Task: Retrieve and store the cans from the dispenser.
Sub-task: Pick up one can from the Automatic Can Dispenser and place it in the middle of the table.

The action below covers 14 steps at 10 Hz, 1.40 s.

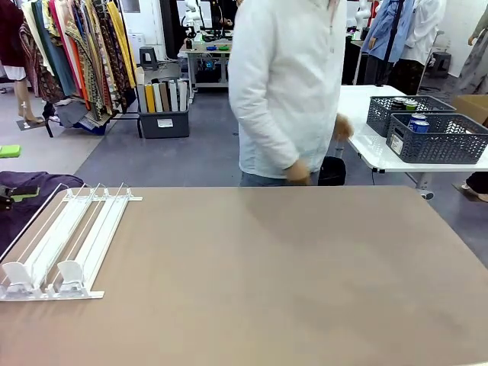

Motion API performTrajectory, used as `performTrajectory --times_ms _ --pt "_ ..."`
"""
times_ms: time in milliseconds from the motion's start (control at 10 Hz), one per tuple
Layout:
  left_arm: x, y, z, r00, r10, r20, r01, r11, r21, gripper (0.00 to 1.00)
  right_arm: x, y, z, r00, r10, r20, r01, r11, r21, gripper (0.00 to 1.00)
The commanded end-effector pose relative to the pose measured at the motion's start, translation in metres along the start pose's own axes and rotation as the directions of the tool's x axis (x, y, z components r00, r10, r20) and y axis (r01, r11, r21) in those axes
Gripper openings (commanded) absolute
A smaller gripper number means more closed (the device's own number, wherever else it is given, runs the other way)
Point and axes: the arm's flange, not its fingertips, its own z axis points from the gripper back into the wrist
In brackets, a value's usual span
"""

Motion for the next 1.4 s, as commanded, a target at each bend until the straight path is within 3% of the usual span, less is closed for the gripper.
performTrajectory --times_ms 0,1300 --pt "-0.0005 -0.003 -0.0014 1.0 0.011 0.012 -0.011 1.0 -0.02 1.0 0.003 0.0034 -0.0003 1.0 -0.002 0.01 0.002 1.0 0.014 1.0" --pt "-0.0005 -0.003 -0.0014 1.0 0.011 0.012 -0.011 1.0 -0.02 1.0 0.003 0.0034 -0.0003 1.0 -0.002 0.01 0.002 1.0 0.014 1.0"
